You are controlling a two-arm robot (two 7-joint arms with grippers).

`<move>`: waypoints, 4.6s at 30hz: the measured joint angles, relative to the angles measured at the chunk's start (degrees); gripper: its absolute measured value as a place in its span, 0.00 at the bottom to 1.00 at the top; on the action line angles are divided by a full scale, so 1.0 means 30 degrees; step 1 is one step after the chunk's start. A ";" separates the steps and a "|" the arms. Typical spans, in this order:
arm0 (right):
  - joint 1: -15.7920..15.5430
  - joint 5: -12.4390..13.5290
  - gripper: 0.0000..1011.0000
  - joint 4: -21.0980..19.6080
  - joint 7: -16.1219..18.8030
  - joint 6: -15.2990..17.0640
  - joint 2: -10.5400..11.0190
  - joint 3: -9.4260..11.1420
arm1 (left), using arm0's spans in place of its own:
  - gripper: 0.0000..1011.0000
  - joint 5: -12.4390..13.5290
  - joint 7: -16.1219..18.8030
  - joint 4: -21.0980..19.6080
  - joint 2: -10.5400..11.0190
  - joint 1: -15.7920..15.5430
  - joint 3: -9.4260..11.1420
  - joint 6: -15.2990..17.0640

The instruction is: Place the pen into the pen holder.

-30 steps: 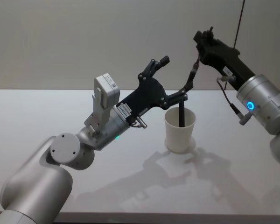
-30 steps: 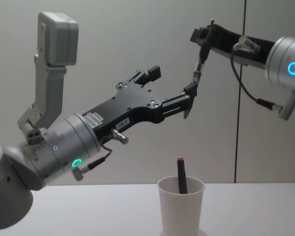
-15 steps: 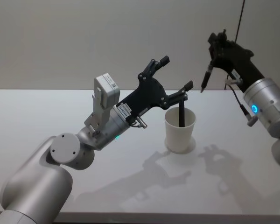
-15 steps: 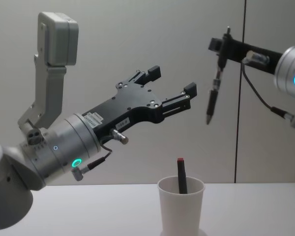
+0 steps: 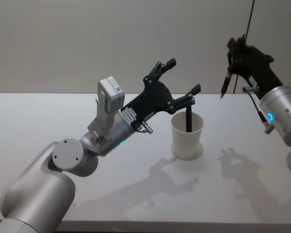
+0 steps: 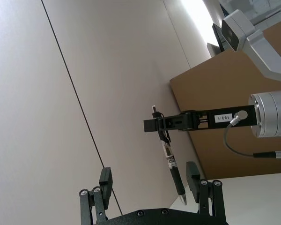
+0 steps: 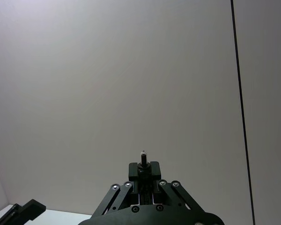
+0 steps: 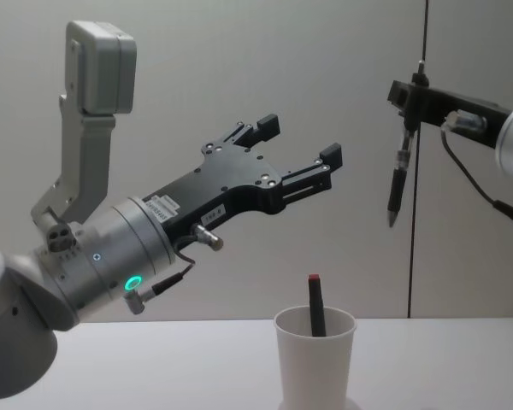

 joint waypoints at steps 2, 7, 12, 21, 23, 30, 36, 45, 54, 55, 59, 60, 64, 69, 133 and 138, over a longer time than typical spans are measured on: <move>-0.0021 -0.0043 0.15 0.0119 0.0114 -0.0180 0.0049 0.0026 | 0.99 0.0000 0.0000 0.0000 0.0000 0.0000 -0.0001 0.0001; -0.0041 -0.0064 0.15 0.0483 0.0501 -0.0624 0.0103 0.0042 | 0.99 0.0000 0.0000 -0.0001 0.0001 0.0000 0.0000 0.0000; -0.0027 -0.0095 0.15 0.1134 0.1069 -0.1326 0.0113 0.0031 | 0.99 0.0000 0.0000 0.0000 0.0000 0.0000 -0.0001 0.0000; 0.0288 -0.0487 0.15 0.2823 0.1924 -0.2724 -0.0033 -0.0131 | 0.99 0.0000 0.0000 0.0000 0.0000 0.0000 -0.0001 0.0000; 0.0385 -0.0572 0.15 0.3192 0.2054 -0.2966 -0.0077 -0.0167 | 0.99 0.0000 0.0000 0.0000 0.0000 0.0000 -0.0001 0.0000; 0.0825 -0.0701 0.15 0.4684 0.2574 -0.3902 -0.0291 -0.0283 | 0.99 0.0000 0.0000 0.0000 0.0000 0.0000 0.0000 0.0000; 0.1279 -0.0649 0.15 0.6049 0.3001 -0.4810 -0.0516 -0.0382 | 0.99 0.0000 0.0000 0.0000 0.0001 -0.0001 0.0000 0.0000; 0.1956 -0.0446 0.15 0.7926 0.3549 -0.6027 -0.0861 -0.0532 | 0.99 0.0000 0.0000 0.0000 0.0002 -0.0001 0.0000 0.0000; 0.2466 -0.0260 0.15 0.9260 0.3936 -0.7027 -0.1140 -0.0656 | 0.99 0.0000 0.0001 0.0000 0.0000 -0.0001 0.0000 0.0000; 0.2507 -0.0246 0.15 0.9367 0.3959 -0.7116 -0.1163 -0.0665 | 0.99 0.0000 0.0001 0.0000 0.0000 0.0000 -0.0001 0.0000; 0.2711 -0.0230 0.15 0.9850 0.4008 -0.7408 -0.1275 -0.0722 | 0.99 0.0000 0.0001 0.0000 0.0000 -0.0001 -0.0001 0.0000; 0.2747 -0.0230 0.15 0.9935 0.4012 -0.7480 -0.1296 -0.0733 | 0.99 0.0000 0.0001 0.0000 0.0001 0.0000 -0.0001 0.0000; 0.2976 -0.0300 0.15 1.0473 0.4003 -0.7751 -0.1426 -0.0808 | 0.99 0.0000 0.0000 0.0000 0.0000 0.0000 -0.0001 0.0000; 0.3174 -0.0388 0.20 1.0908 0.3980 -0.7975 -0.1535 -0.0876 | 0.99 0.0000 0.0000 -0.0001 0.0001 0.0000 -0.0001 0.0000; 0.1469 -0.0629 0.99 0.8194 0.2926 -0.6631 -0.0528 -0.0884 | 0.99 0.0754 0.2835 -0.2717 0.0795 0.1374 0.0173 0.2721; 0.0732 -0.0701 0.99 0.7012 0.2487 -0.6057 -0.0067 -0.0847 | 0.99 0.1088 0.4001 -0.3817 0.1118 0.1920 0.0245 0.3827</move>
